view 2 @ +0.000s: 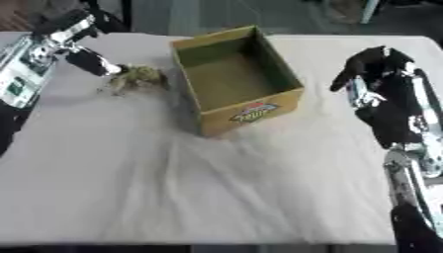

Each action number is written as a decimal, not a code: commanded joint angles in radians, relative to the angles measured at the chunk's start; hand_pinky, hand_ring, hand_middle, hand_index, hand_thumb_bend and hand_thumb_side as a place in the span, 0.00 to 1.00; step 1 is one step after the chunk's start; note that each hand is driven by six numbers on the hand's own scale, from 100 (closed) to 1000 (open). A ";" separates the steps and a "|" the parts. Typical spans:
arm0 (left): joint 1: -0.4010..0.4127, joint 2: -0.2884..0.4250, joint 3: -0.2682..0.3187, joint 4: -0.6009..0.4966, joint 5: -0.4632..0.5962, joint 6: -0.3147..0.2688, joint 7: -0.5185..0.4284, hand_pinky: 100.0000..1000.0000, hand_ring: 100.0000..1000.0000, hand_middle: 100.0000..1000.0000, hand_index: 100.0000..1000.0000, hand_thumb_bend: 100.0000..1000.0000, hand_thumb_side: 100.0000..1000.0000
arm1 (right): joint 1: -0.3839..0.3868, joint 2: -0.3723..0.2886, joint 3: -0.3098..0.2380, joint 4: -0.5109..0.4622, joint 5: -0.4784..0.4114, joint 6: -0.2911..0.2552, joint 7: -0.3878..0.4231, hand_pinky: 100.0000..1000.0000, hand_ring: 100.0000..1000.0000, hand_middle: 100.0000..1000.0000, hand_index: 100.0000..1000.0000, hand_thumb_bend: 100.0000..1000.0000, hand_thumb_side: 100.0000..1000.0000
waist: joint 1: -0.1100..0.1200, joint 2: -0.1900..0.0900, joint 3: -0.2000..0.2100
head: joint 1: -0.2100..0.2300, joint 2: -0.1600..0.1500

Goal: Pick up objects on the table and place them in the box.

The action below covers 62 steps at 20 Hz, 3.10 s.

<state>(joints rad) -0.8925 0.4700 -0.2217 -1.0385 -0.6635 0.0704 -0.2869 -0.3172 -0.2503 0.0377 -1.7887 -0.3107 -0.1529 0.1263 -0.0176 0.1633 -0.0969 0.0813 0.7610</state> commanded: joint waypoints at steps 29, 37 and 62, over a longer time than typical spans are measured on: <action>-0.017 -0.057 0.091 0.247 -0.220 -0.081 0.137 0.78 0.76 0.73 0.76 0.46 0.08 | -0.016 -0.003 0.001 -0.011 -0.005 0.000 0.008 0.38 0.41 0.37 0.46 0.00 0.02 | 0.005 -0.005 -0.020 | 0.016 -0.019; -0.012 -0.065 0.096 0.251 -0.205 -0.075 0.164 0.73 0.71 0.67 0.73 0.32 0.06 | -0.017 -0.002 -0.001 -0.011 -0.006 -0.001 0.007 0.38 0.41 0.37 0.46 0.00 0.02 | 0.000 -0.005 -0.018 | 0.018 -0.021; -0.015 -0.068 0.087 0.252 -0.166 -0.070 0.243 0.50 0.41 0.38 0.53 0.00 0.10 | -0.034 -0.007 -0.003 -0.014 -0.003 -0.004 0.008 0.38 0.40 0.37 0.46 0.00 0.02 | -0.007 0.033 -0.029 | 0.025 -0.048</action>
<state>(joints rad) -0.8952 0.3879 -0.1357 -0.7798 -0.8356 0.0001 -0.0523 -0.3353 -0.2417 0.0437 -1.7887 -0.3131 -0.1538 0.1355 -0.0232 0.2075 -0.1234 0.1039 0.7262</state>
